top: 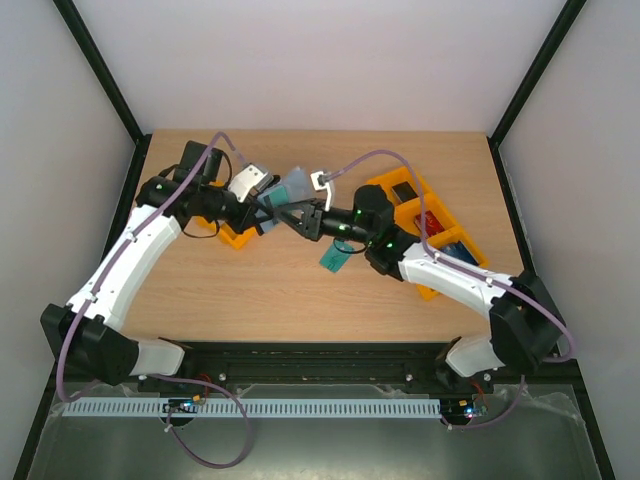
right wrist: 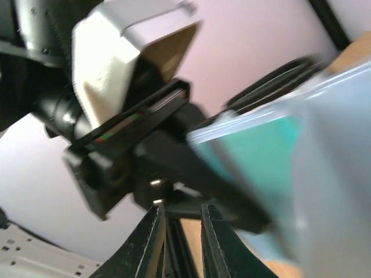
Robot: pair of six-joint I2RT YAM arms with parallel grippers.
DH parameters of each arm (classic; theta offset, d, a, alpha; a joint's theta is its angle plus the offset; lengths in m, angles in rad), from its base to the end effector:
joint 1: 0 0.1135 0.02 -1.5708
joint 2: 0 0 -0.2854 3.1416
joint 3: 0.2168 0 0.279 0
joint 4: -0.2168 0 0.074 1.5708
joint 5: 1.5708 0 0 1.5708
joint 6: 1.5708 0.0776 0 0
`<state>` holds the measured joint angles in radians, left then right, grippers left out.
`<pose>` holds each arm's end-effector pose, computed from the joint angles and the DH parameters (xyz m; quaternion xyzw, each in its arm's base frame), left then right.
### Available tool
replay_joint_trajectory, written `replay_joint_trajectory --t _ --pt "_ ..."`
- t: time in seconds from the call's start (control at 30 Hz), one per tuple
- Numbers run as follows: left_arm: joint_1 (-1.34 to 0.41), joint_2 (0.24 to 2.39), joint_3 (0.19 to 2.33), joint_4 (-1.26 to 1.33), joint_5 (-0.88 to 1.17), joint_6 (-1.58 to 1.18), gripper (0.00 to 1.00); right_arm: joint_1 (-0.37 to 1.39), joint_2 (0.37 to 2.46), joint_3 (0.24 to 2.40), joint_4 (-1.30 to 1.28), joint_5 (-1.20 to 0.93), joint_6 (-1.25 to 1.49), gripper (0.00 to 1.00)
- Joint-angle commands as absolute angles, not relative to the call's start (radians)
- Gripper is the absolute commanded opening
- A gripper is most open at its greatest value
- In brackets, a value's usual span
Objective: Take the credit cards out of the card holder
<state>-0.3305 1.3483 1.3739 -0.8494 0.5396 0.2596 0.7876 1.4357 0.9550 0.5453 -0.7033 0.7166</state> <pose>0.2929 -0.1427 0.3557 0.3540 0.8303 -0.2605 0.3427 0.2352 0.3074 0.3321 -0.2739 0.6327 0.6400 0.3392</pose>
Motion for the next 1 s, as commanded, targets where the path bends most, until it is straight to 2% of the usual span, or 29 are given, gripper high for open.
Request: replay_joint_trajectory --t 0.0,0.2,0.37,0.47,0.73,0.97 --pt "-0.318 1.318 1.402 -0.942 0.795 0.361 0.02 0.729 1.351 0.933 0.470 -0.645 0.644 0.18" --pt "-0.318 1.313 1.444 -1.056 0.933 0.491 0.02 0.709 1.319 1.032 0.165 -0.688 0.393 0.18" --pt "-0.315 1.309 1.456 -1.094 0.968 0.531 0.02 0.707 1.316 1.060 0.075 -0.804 0.310 0.17" --pt "-0.315 1.309 1.458 -1.110 0.983 0.552 0.02 0.706 1.306 1.076 0.021 -0.803 0.263 0.15" --pt "-0.313 1.310 1.469 -1.152 1.026 0.604 0.02 0.707 1.301 1.067 -0.008 -0.812 0.239 0.16" --pt "-0.314 1.311 1.467 -1.157 1.036 0.612 0.02 0.729 1.306 1.042 0.071 -0.870 0.268 0.17"
